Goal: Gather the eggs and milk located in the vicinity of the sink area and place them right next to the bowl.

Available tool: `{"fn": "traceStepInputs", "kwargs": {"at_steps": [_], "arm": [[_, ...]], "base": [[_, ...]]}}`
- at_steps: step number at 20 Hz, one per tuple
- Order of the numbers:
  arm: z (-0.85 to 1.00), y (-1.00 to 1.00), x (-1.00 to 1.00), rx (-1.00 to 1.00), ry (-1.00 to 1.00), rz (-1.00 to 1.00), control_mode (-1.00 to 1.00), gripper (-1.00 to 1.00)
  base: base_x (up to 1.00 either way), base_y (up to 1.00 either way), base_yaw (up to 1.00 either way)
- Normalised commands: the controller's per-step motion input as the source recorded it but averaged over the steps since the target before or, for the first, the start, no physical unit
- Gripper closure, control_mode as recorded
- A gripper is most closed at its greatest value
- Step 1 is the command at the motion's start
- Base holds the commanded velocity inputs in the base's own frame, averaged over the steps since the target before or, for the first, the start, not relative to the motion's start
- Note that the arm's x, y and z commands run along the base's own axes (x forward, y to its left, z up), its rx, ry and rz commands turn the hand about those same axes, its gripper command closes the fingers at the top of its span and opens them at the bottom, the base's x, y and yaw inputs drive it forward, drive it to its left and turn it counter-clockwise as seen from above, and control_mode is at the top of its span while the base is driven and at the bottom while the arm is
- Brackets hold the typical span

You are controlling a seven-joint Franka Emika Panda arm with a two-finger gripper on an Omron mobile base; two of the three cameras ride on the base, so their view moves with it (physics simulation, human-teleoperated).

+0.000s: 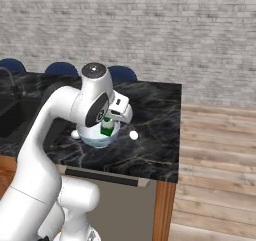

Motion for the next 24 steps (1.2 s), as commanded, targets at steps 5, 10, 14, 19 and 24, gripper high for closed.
{"fn": "traceStepInputs", "kwargs": {"at_steps": [5, 10, 14, 19, 24], "arm": [[-0.14, -0.02, 0.17, 0.0, 0.01, 0.32, -1.0, 1.0], [-0.26, 0.0, 0.35, 0.0, 0.05, 0.23, -1.0, 1.0], [-0.38, 0.0, 0.25, 0.0, 0.04, 0.19, -1.0, 1.0], [-0.37, 0.0, 0.16, 0.0, 0.01, 0.18, -1.0, 1.0], [-0.34, 0.0, 0.08, 0.0, 0.0, 0.18, -1.0, 1.0]], "base": [[0.0, 0.0, 0.0], [0.0, 0.0, 0.0], [0.0, 0.0, 0.0], [0.0, 0.0, 0.0], [0.0, 0.0, 0.0]]}}
